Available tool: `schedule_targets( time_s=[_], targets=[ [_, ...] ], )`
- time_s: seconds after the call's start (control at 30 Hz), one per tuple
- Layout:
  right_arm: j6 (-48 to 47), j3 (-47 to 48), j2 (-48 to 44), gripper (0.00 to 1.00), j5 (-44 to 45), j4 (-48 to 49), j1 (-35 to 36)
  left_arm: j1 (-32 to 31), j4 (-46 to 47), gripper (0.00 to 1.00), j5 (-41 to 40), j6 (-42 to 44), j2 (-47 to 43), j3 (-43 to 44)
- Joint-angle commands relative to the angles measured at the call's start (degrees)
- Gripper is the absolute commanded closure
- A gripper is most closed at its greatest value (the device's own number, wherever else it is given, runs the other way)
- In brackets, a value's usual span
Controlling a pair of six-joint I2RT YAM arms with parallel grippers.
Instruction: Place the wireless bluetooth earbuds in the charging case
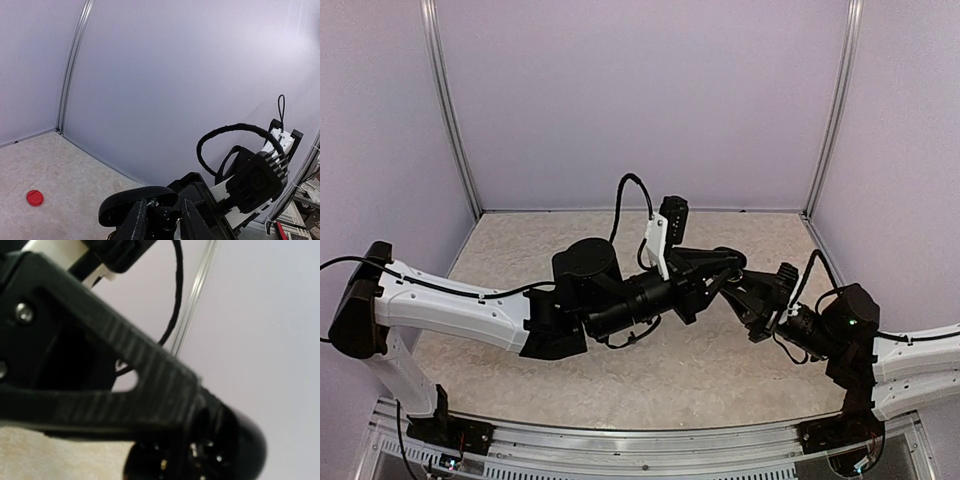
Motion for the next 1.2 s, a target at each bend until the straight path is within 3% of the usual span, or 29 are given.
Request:
schedule_targets(
  time_s=[0.0, 1.17],
  targets=[
    [-0.94, 1.81, -3.14, 1.00, -5.09, 8.30, 1.40, 1.27, -11.85, 0.75, -6.17, -0.97, 3.11, 0.05],
    [1.90, 2.43, -3.24, 1.00, -0.22, 8.01, 1.41, -1.79, -16.19, 0.80, -5.86, 7.27, 4.92, 1.08]
  ],
)
